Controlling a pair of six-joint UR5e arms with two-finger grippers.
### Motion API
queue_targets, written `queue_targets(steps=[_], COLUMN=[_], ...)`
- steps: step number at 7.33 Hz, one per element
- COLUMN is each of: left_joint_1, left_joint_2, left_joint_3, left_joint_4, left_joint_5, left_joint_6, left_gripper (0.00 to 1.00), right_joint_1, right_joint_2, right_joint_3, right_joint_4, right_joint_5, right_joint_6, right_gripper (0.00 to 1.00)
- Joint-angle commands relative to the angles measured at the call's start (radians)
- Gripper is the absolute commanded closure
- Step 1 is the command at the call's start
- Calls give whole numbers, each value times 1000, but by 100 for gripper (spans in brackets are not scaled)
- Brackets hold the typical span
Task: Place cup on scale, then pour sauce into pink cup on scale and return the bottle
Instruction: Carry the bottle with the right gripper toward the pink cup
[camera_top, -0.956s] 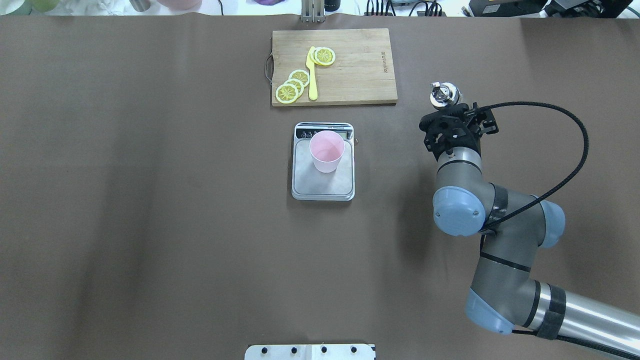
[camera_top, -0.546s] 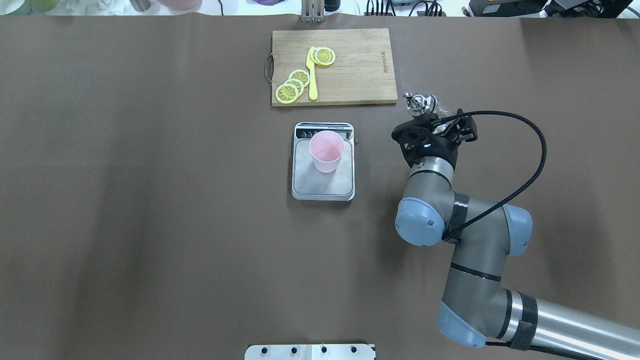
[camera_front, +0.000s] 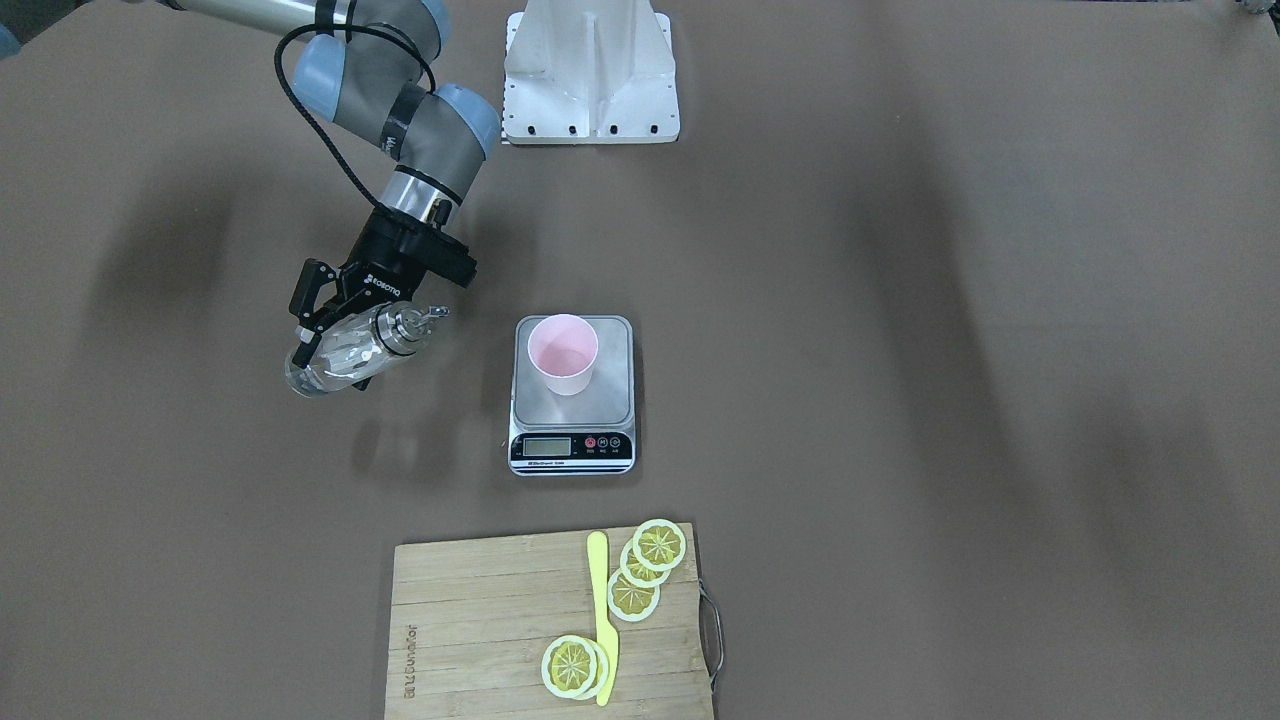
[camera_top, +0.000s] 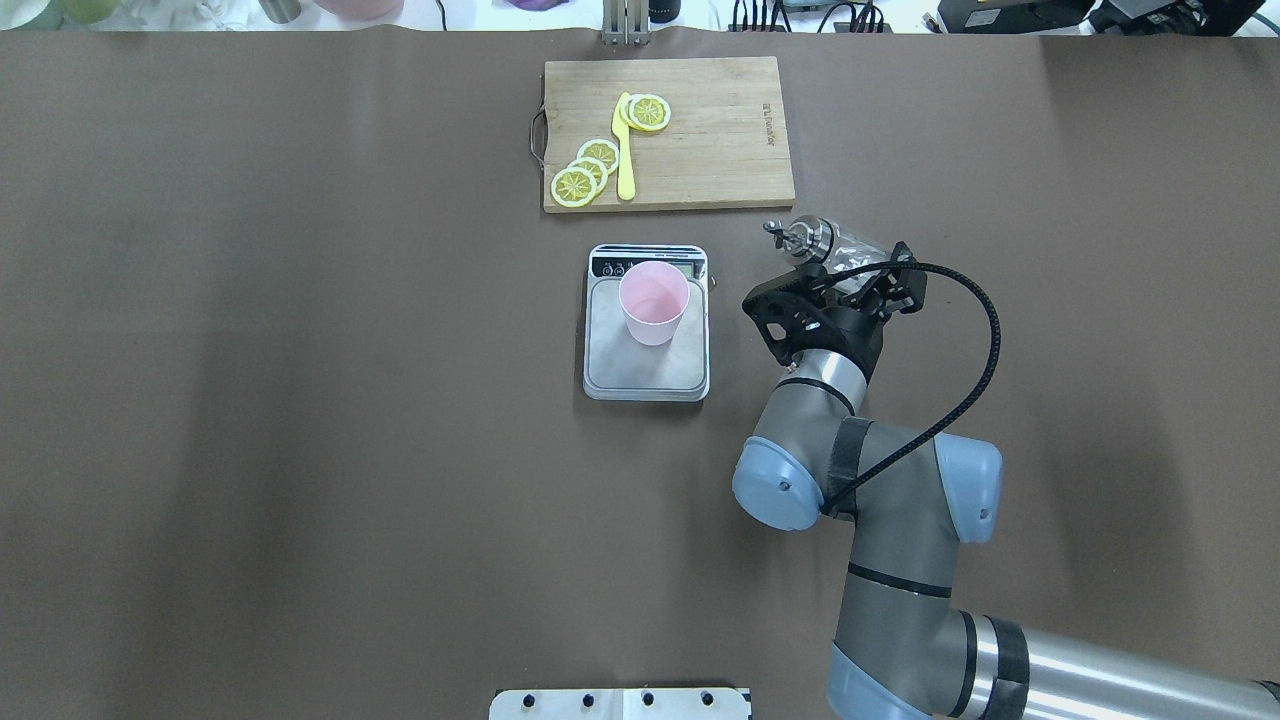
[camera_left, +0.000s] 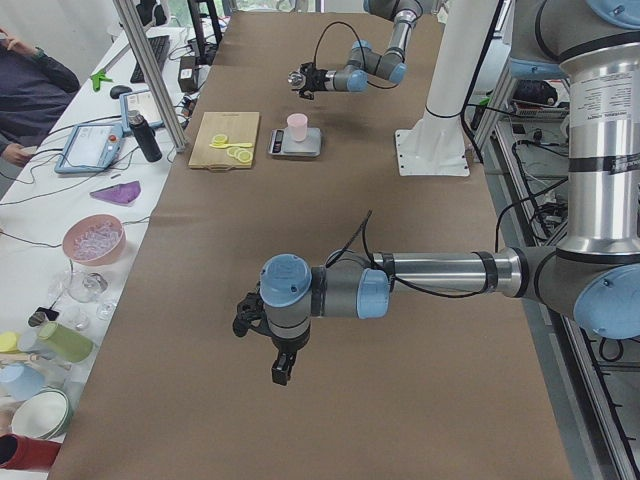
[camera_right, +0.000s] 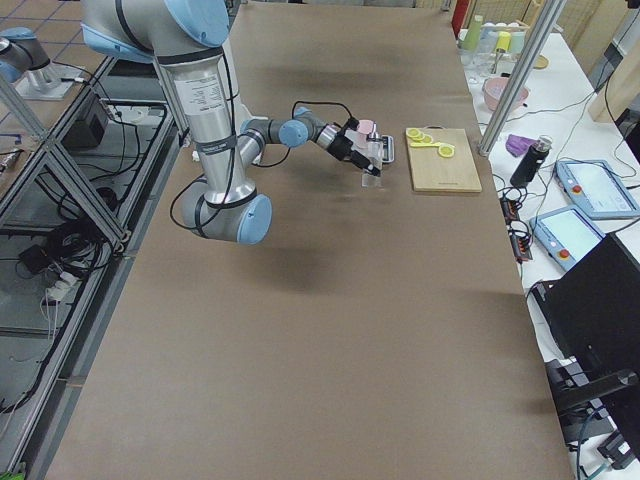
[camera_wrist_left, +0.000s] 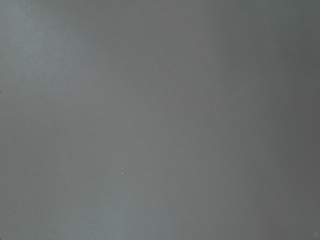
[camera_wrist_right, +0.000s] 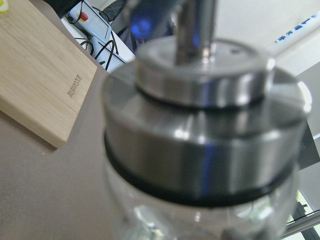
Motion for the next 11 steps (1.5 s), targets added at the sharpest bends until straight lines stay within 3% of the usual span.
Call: queue_targets(steps=[1,4,8,11], left_joint_1=[0,0,0,2], left_joint_2=[0,2,23,26], left_joint_3=[15,26,26,26], left_joint_4=[-2,-6,-7,-7], left_joint_5=[0,0,0,0], left_joint_6=[2,5,7,7], left_gripper=[2,2,2,2], right_joint_1=[-6,-23,-34,-49], right_joint_2=[58,125,141,197], right_joint_3=[0,-2,-11,-42], right_joint_4=[-162,-342,-437,-624], right_joint_5=[-7,-7,-7,-7], right_joint_6=[5,6,6,83], right_gripper=[100,100,100,100])
